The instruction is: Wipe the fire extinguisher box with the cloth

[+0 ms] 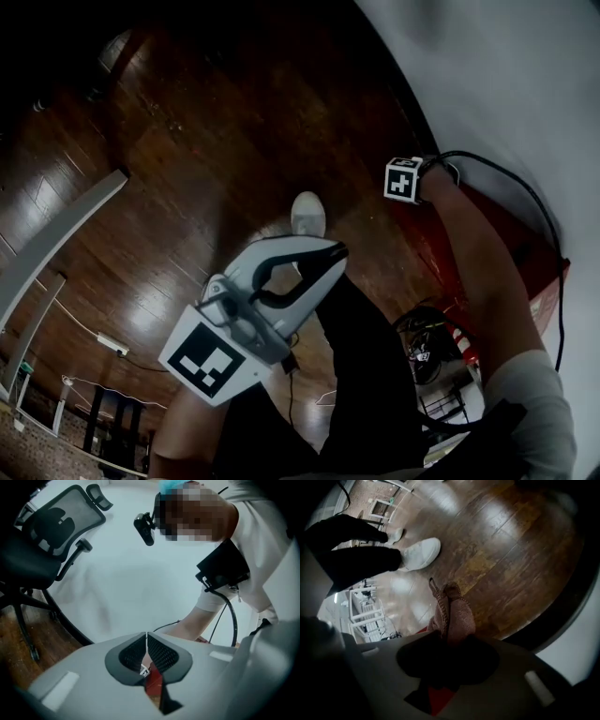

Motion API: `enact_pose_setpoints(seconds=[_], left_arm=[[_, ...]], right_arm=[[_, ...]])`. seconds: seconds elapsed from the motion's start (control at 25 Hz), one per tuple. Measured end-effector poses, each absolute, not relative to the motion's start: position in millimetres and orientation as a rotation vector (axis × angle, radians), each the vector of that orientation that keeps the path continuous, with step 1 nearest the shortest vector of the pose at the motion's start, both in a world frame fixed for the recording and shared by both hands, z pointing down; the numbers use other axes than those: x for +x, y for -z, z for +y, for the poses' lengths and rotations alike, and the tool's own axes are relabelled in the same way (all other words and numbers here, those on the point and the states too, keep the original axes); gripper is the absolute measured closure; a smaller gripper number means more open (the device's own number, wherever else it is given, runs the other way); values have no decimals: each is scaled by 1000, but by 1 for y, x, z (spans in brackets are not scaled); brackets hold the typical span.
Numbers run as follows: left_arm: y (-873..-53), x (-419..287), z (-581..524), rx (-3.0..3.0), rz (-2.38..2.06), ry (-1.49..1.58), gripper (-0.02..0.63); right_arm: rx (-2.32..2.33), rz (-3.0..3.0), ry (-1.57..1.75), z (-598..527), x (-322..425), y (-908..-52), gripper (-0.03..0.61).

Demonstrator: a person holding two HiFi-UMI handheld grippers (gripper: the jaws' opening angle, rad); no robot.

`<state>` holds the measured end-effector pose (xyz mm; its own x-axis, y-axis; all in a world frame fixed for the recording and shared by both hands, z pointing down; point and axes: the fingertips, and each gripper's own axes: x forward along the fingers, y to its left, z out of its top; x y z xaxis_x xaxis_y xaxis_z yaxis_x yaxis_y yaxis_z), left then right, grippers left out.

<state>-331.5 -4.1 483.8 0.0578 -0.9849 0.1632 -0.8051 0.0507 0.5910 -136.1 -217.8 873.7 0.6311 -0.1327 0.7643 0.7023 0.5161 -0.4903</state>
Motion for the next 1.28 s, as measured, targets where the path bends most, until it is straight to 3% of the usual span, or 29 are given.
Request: enact_pose_setpoints(seconds=[0.28,0.4,0.48,0.72,0.92,1.04,1.28], left_arm=[[-367,-325,46,1850,-1745,563,609],[-344,-341,52,2086,-1767,414,607],[-321,-341,61,2191,-1769,342,608],[-222,-281,119,2378,-1628,190,609],[-151,-239,176,2534,-1432,119,609],[-109,-214,212,2619,-1340,157,609],[-44,-94,272,2708,-1230,72,609]], right_arm=[[-699,-1039,553,-187,-194,-706,460],[-467,-1402,602,-203,-293,-644,460],[-337,-1627,556,-197,-321,-589,460],[-12,-2076,255,-115,-204,-377,460],[333,-2337,0,16,-85,-223,459],[496,-2409,-82,97,-26,-160,459],[724,-2496,-210,195,119,-84,459]])
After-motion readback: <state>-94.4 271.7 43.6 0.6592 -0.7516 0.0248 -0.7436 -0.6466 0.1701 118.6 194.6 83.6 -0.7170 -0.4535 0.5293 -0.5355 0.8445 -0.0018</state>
